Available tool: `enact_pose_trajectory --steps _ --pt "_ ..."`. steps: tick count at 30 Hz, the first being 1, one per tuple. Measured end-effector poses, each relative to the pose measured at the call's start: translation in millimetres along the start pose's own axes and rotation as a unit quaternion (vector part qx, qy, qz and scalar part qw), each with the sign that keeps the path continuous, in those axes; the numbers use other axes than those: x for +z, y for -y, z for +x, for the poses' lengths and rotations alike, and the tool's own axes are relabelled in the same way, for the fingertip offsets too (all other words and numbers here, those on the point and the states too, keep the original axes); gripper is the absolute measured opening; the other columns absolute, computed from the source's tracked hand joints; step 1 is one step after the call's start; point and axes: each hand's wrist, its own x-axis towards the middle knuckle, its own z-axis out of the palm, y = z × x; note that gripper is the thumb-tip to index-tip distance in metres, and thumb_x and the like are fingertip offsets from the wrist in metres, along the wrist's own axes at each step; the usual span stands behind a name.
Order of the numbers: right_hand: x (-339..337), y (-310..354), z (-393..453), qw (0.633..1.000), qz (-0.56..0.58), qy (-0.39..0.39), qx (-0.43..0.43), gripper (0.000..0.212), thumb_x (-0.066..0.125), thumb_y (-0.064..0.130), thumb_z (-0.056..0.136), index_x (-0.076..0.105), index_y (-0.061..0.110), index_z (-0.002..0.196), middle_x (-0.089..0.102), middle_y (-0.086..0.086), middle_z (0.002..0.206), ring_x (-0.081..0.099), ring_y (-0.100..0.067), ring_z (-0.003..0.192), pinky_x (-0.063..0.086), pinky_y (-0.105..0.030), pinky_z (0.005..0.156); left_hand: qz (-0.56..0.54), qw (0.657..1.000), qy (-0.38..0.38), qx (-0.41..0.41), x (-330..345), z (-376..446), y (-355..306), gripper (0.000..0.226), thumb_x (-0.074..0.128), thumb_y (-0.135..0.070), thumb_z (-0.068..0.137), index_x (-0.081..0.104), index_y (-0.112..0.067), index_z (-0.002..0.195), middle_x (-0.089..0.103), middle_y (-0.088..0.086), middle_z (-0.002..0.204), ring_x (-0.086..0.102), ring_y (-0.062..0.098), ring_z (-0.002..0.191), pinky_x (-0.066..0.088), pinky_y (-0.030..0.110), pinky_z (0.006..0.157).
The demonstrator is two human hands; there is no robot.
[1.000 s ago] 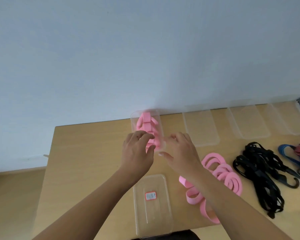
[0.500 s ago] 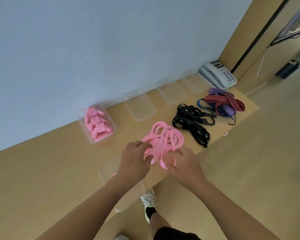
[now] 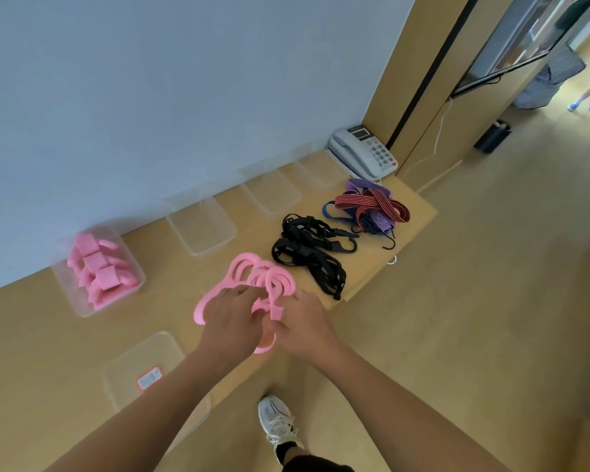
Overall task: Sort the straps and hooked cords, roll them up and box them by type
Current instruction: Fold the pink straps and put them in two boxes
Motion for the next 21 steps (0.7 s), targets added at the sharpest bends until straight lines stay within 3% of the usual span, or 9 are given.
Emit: enact_pose_trajectory --steps 8,14,21 --pt "1.5 -17.1 28.3 0.996 0.016 0.086 0.018 0.03 0.052 0.038 0.098 0.058 0.023 0.124 0.053 -0.008 0.105 0.054 -0.025 0.093 0.053 -0.039 0.081 0.037 0.995 0.052 -0.072 20.8 31.0 -9.5 0.039 0.055 -0.009 0.097 0.067 -0.026 0.131 0.068 0.0 0.132 0.062 0.021 0.117 0.039 0.028 0.088" --pt "10.6 -21.0 44.1 0.992 0.037 0.107 0.049 0.047 0.058 0.041 0.096 0.052 0.021 0.139 0.049 -0.008 0.121 0.055 -0.026 0.106 0.047 -0.034 0.086 0.026 0.991 0.081 -0.106 20.7 46.2 -10.5 0.037 0.052 -0.011 0.101 0.064 -0.027 0.133 0.064 0.0 0.138 0.063 0.02 0.116 0.045 0.03 0.094" --pt "7.8 -23.5 51.6 0.993 0.088 0.044 0.06 0.015 0.062 0.026 0.094 0.068 0.02 0.106 0.051 -0.001 0.109 0.056 -0.02 0.092 0.052 -0.032 0.084 -0.002 0.988 0.107 -0.115 16.7 51.8 -12.8 0.03 0.053 -0.017 0.103 0.066 -0.026 0.128 0.067 0.0 0.129 0.054 0.01 0.092 0.04 0.023 0.08"
